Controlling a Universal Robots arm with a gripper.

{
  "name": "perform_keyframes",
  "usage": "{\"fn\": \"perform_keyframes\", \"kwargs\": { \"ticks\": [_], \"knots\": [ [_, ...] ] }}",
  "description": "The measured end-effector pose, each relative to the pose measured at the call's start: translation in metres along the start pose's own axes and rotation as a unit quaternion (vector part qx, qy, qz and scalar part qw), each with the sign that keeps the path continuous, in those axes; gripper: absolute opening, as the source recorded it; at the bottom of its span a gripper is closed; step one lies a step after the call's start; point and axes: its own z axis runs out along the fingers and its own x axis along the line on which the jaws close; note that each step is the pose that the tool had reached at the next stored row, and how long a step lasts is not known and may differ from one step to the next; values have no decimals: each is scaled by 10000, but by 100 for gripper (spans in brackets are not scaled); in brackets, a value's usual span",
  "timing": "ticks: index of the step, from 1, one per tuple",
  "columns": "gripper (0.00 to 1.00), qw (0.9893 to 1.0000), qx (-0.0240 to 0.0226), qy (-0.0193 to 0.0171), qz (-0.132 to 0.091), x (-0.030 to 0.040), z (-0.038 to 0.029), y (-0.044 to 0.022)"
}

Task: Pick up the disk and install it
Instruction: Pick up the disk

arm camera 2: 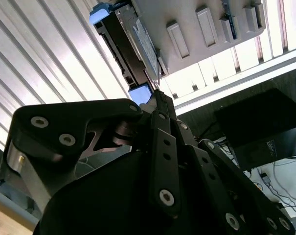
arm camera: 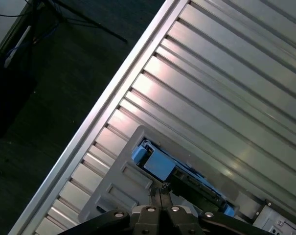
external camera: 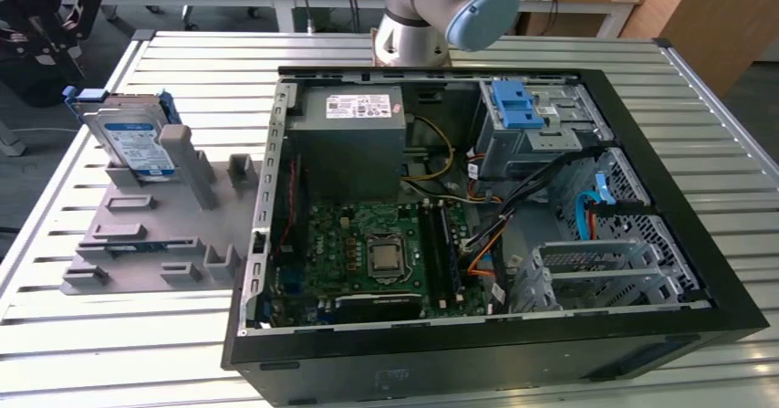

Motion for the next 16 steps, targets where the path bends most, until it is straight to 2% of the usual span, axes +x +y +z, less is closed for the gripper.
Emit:
{"fn": "perform_keyframes", "kwargs": {
  "ticks": [9,16],
  "knots": [
    [11,9996,1,11,-278,0,1,0],
    [11,9986,2,22,-528,1,1,0]
  ]
}}
